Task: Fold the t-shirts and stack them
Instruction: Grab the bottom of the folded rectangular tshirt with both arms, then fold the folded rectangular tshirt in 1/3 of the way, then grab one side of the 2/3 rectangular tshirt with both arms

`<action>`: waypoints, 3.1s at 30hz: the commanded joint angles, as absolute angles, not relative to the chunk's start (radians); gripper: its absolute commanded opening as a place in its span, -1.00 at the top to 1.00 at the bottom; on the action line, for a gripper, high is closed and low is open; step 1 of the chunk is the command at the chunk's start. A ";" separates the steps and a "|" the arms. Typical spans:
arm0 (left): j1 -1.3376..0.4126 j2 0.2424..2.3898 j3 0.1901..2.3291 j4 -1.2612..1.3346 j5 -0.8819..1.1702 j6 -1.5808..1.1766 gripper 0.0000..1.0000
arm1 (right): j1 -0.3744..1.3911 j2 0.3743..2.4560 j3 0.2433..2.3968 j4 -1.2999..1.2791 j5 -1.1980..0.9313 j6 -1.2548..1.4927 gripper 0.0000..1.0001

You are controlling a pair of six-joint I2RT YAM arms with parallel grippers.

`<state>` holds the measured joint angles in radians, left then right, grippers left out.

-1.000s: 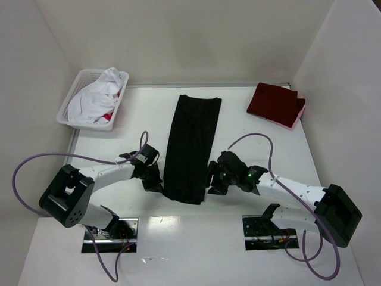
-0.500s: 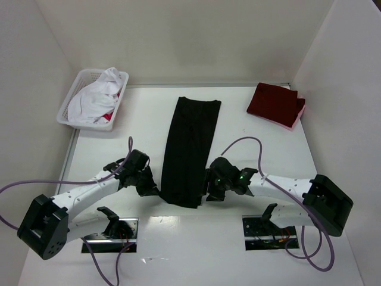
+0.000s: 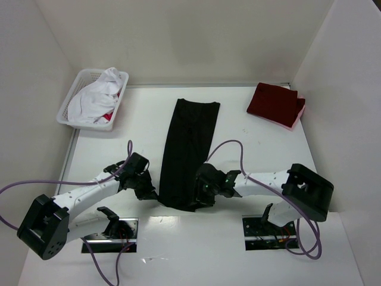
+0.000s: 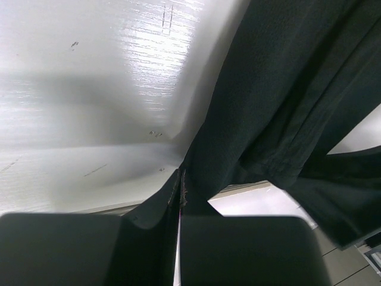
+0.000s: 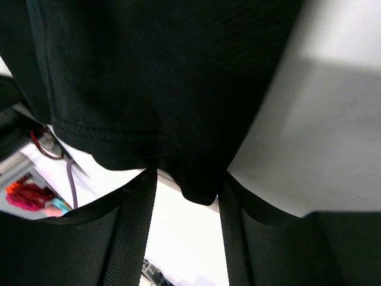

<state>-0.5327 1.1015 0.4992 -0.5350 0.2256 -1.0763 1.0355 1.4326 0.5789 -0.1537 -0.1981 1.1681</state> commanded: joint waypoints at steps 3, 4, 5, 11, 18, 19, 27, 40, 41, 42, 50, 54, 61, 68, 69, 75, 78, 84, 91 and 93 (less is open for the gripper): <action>-0.532 1.091 0.492 -0.540 0.250 -1.067 1.00 | 1.065 1.470 0.611 -0.153 -0.165 1.200 0.33; -0.532 1.091 0.492 -0.540 0.255 -1.063 1.00 | 1.065 1.470 0.611 -0.161 -0.161 1.200 0.47; -0.532 1.091 0.492 -0.540 0.255 -1.063 1.00 | 1.065 1.470 0.611 -0.161 -0.161 1.200 0.55; -0.532 1.079 0.534 -0.584 0.255 -1.031 1.00 | 1.065 1.389 0.600 -0.232 -0.110 1.234 1.00; -0.532 1.048 0.726 -0.721 0.239 -0.939 1.00 | 1.043 1.214 0.663 -0.396 -0.027 1.244 1.00; -0.532 1.048 0.762 -0.721 0.228 -0.927 1.00 | 1.024 1.180 0.673 -0.413 -0.013 1.230 1.00; -0.515 1.294 0.984 -0.687 0.093 -0.783 1.00 | 0.770 1.115 0.757 -0.398 0.000 1.023 1.00; -0.405 1.772 1.413 -0.514 0.215 -0.635 1.00 | 0.480 1.480 1.030 -0.235 -0.046 0.744 0.96; -0.385 1.798 1.442 -0.512 0.224 -0.635 1.00 | 0.469 1.502 1.046 -0.224 -0.054 0.721 0.96; -0.382 1.845 1.466 -0.512 0.234 -0.635 1.00 | 0.460 1.524 1.058 -0.212 -0.055 0.709 0.92; -0.334 2.015 1.610 -0.485 0.226 -0.635 1.00 | 0.399 1.802 1.206 -0.134 -0.158 0.649 0.76; -0.308 2.087 1.680 -0.474 0.250 -0.635 0.26 | 0.381 1.856 1.280 -0.127 -0.135 0.640 -0.58; -0.275 2.037 1.700 -0.436 0.261 -0.600 -0.70 | 0.345 1.768 1.324 -0.130 -0.045 0.630 -0.92; -0.264 1.854 1.503 -0.330 0.393 -0.598 -0.45 | 0.345 1.649 1.215 -0.120 -0.075 0.640 -0.53; -0.271 1.816 1.449 -0.315 0.416 -0.598 -0.35 | 0.345 1.631 1.173 -0.120 -0.082 0.649 -0.45; -0.310 1.732 1.249 -0.322 0.460 -0.598 -0.72 | 0.345 1.513 0.969 -0.158 -0.134 0.672 -0.62; -0.310 1.702 1.150 -0.336 0.438 -0.623 -0.82 | 0.357 1.467 0.890 -0.180 -0.157 0.672 -0.66; -0.310 1.697 1.056 -0.348 0.426 -0.644 -0.76 | 0.419 1.430 0.808 -0.183 -0.171 0.690 -0.62; -0.310 1.718 1.008 -0.292 0.462 -0.664 -0.50 | 0.472 1.511 0.805 -0.195 -0.178 0.690 -0.37; -0.310 1.741 1.008 -0.276 0.470 -0.664 -0.46 | 0.472 1.543 0.805 -0.195 -0.163 0.690 -0.30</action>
<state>-0.3138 1.7250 1.0100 -0.3296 0.4343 -0.6528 0.4617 1.5070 0.8093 -0.1961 -0.1743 0.6903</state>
